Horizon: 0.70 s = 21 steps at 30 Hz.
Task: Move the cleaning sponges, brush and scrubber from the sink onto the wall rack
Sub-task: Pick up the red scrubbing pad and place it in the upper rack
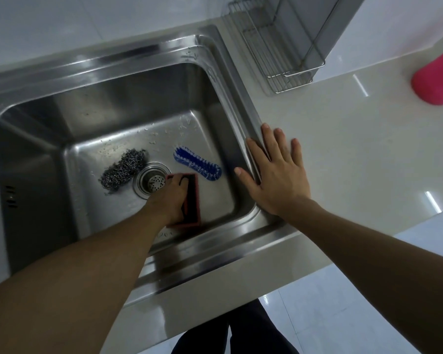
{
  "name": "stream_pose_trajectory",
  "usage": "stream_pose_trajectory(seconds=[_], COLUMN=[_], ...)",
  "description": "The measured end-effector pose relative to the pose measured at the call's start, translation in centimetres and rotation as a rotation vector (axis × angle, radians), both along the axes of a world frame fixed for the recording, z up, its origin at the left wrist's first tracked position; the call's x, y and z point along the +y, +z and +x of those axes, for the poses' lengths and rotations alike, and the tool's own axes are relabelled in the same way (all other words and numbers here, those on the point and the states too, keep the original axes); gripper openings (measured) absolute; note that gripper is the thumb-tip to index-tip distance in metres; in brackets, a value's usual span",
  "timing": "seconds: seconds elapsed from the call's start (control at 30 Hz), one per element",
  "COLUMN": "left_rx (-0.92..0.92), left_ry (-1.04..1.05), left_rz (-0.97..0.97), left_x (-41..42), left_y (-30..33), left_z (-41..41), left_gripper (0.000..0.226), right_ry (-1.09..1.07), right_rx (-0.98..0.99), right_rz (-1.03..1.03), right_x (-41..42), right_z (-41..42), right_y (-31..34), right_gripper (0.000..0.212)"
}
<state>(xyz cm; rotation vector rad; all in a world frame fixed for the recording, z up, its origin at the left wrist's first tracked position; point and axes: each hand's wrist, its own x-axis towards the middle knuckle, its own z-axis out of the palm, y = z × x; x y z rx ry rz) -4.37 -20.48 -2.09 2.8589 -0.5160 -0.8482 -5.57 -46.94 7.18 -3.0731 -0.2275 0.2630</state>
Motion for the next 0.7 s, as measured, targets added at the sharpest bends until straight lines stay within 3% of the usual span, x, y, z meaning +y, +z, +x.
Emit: stream_pose_trajectory(seconds=[0.27, 0.4, 0.7], left_rx=[0.023, -0.034, -0.229], left_ry=[0.197, 0.211, 0.246], left_rz=[-0.119, -0.173, -0.262], left_x=[-0.4, 0.0, -0.4], left_y=[5.3, 9.3, 20.7], left_z=[0.4, 1.1, 3.6], left_gripper=[0.103, 0.101, 0.103], right_ry=[0.009, 0.017, -0.034], right_rx=[0.058, 0.095, -0.133], right_rz=[0.019, 0.128, 0.194], right_x=[-0.2, -0.4, -2.7], right_z=[0.0, 0.0, 1.7], right_y=[0.5, 2.1, 9.5], right_gripper=[0.08, 0.08, 0.082])
